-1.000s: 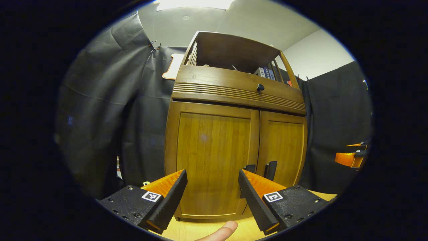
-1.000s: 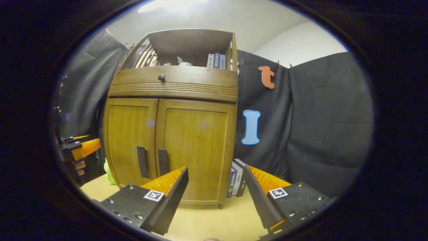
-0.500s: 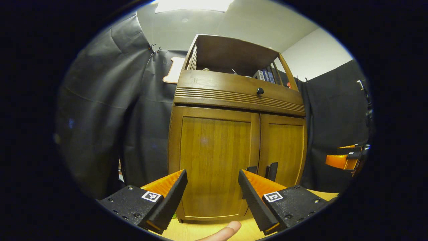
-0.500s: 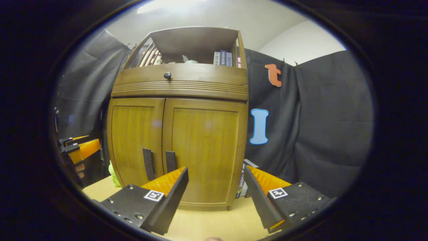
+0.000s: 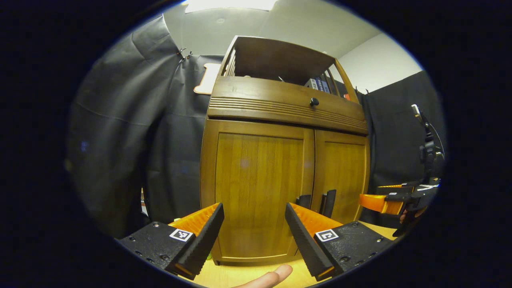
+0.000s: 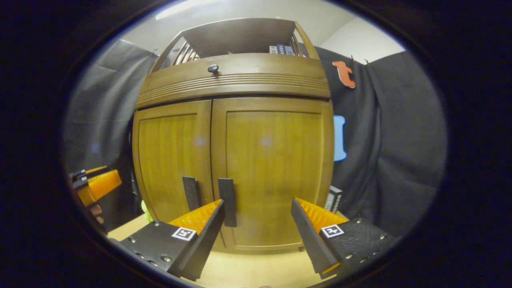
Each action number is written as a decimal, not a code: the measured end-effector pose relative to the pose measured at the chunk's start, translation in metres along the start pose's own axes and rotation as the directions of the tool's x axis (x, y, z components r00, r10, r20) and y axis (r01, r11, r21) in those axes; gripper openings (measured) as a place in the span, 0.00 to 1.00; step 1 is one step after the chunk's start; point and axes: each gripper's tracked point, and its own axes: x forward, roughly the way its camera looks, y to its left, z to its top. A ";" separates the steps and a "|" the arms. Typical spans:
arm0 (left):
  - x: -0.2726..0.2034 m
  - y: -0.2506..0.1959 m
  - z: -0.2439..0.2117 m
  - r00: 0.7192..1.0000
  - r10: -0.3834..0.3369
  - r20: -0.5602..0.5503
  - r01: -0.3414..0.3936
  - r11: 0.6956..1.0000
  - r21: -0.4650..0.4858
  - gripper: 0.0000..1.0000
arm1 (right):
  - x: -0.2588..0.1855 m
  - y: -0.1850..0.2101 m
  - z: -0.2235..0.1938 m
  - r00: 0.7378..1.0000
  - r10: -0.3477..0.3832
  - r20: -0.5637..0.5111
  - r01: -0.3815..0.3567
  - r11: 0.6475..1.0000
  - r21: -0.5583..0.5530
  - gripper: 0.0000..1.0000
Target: Open the right door of the double-door shoe cabinet with the right hand, and open the left door with the left hand.
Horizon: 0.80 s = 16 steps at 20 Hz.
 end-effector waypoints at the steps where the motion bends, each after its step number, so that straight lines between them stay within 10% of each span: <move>1: 0.002 0.000 -0.004 1.000 -0.002 -0.016 0.002 1.000 -0.002 0.95 | 0.009 0.005 -0.001 1.000 0.009 -0.006 -0.009 1.000 -0.002 0.98; 12: 0.005 -0.009 -0.003 0.996 -0.083 -0.038 0.080 0.995 -0.053 0.95 | 0.108 0.040 -0.034 0.997 0.019 -0.077 -0.019 1.000 0.001 0.85; 15: 0.007 -0.011 -0.006 0.995 -0.086 -0.047 0.083 0.995 -0.059 0.92 | 0.100 0.042 -0.033 0.996 0.052 -0.073 -0.049 0.998 0.046 0.24; 16: 0.007 -0.012 -0.007 0.995 -0.090 -0.051 0.087 0.994 -0.059 0.95 | 0.096 0.043 -0.032 0.995 0.072 -0.066 -0.070 0.997 0.039 0.25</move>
